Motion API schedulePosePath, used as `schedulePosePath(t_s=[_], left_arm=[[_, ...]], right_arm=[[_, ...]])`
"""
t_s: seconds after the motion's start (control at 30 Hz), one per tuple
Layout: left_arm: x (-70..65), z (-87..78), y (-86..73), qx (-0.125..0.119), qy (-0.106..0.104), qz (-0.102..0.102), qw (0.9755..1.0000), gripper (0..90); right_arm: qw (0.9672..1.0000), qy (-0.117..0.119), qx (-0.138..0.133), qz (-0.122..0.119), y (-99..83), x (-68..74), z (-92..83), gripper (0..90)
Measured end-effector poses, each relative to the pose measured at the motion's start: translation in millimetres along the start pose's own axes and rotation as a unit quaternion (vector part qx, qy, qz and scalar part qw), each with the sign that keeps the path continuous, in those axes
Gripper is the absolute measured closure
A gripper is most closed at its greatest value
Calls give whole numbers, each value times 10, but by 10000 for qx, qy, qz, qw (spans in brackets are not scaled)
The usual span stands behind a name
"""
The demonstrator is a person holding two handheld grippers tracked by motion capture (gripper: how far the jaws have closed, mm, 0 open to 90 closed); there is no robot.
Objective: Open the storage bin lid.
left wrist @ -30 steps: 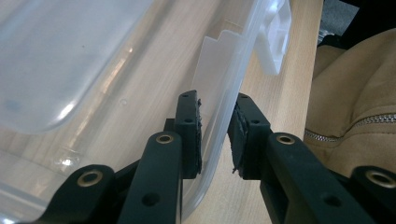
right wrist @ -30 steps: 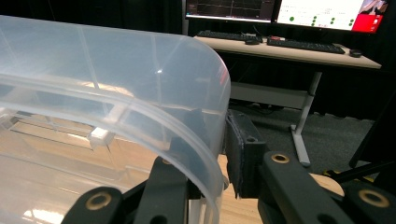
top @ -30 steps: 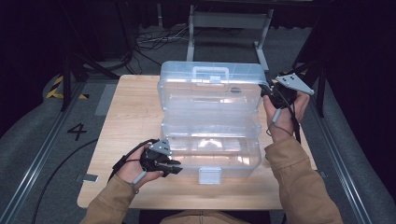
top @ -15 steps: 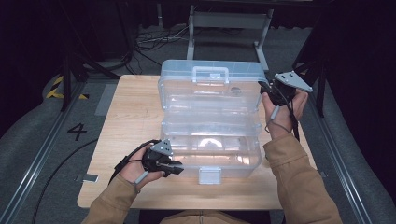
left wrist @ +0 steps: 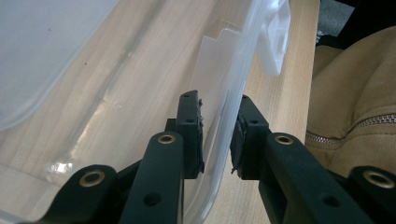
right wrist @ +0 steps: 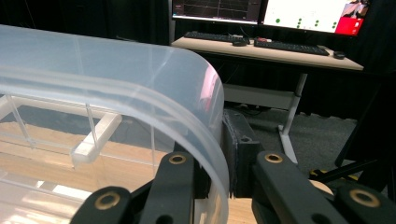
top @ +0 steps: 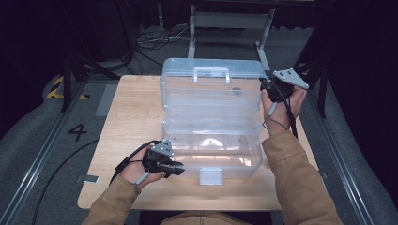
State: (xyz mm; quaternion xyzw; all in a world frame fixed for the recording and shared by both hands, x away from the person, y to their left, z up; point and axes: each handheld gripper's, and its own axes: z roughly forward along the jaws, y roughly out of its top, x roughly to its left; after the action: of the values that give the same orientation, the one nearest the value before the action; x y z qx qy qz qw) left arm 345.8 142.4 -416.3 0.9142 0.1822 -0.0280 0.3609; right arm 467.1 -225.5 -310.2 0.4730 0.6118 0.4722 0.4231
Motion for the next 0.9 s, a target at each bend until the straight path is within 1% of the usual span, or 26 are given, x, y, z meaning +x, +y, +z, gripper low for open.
schedulePosePath(t_s=[0.13,0.27,0.37,0.43,0.53,0.63,0.9], left_arm=[[0,0,-3,-7,-3,11,10000,761],[-1,0,-16,-63,2,26,10000,762],[-2,-2,-18,-57,7,12,10000,762],[0,-2,-16,-53,7,-3,10000,761],[3,-2,-5,-3,-23,-83,10000,758],[5,-3,-6,2,-24,-70,10000,757],[4,-2,-2,18,-42,-58,10000,759]], right_arm=[[9999,117,60,56,-2,-47,79,821],[9997,160,155,123,15,-67,145,821],[9995,219,174,172,8,-88,205,818],[9992,278,213,188,12,-104,234,813],[9985,384,318,207,30,-139,286,808],[9983,394,380,189,39,-149,333,808],[9974,442,511,253,46,-178,445,807]])
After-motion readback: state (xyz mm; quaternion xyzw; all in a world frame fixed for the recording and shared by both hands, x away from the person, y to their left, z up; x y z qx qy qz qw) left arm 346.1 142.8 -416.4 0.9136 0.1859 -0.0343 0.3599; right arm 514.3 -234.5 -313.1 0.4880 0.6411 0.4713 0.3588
